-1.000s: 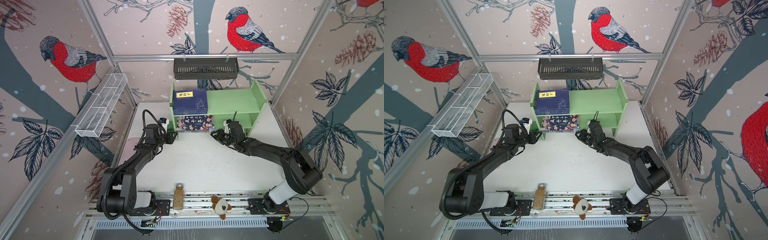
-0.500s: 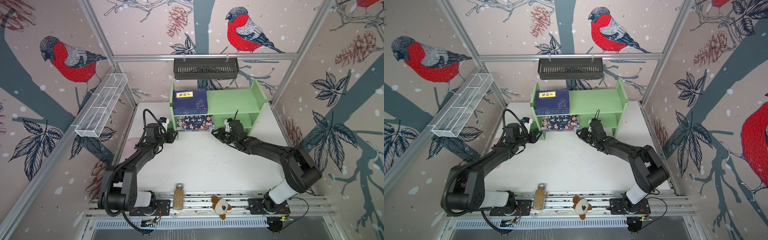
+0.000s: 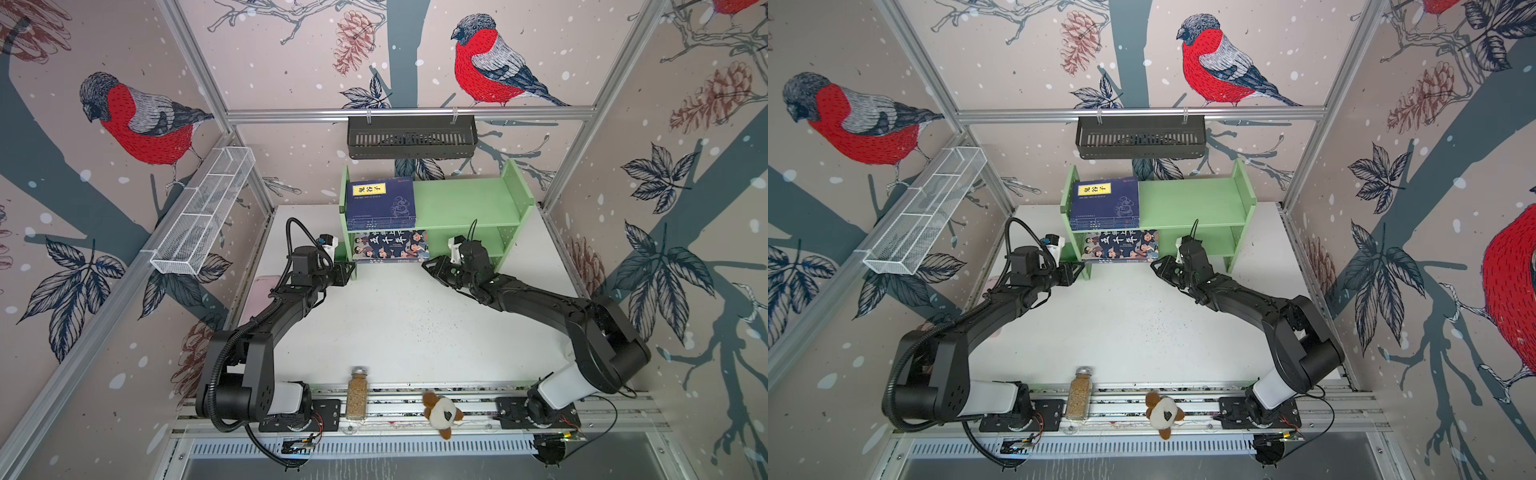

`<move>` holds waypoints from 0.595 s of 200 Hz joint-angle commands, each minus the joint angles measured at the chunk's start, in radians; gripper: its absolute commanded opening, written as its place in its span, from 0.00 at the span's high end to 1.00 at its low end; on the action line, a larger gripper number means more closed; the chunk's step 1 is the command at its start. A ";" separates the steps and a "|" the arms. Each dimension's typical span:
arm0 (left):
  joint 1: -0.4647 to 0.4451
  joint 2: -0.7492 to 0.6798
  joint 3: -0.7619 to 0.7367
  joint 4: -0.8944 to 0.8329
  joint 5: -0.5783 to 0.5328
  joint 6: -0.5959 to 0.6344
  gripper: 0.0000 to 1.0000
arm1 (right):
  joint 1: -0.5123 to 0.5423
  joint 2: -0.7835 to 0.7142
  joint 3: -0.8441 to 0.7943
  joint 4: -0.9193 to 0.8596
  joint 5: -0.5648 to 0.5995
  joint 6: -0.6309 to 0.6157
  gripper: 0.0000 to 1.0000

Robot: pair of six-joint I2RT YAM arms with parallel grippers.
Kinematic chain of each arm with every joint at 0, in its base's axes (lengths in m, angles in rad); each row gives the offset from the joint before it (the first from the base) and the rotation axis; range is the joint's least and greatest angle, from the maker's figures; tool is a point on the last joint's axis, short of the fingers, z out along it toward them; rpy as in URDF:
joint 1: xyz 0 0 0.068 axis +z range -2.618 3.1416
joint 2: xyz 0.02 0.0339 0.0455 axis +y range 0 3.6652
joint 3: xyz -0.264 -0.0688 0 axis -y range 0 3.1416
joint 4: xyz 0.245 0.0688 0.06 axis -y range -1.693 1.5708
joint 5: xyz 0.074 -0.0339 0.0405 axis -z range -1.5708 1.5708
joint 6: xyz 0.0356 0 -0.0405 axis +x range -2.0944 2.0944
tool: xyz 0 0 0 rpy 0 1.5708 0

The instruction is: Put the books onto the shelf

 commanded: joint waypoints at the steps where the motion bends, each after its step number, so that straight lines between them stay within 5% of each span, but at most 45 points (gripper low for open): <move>1: 0.001 -0.008 0.002 0.053 0.002 0.002 0.67 | -0.005 0.015 0.014 0.020 -0.006 -0.021 0.65; 119: 0.000 -0.018 -0.002 0.047 -0.004 0.002 0.67 | -0.022 0.059 0.043 0.046 -0.023 -0.019 0.65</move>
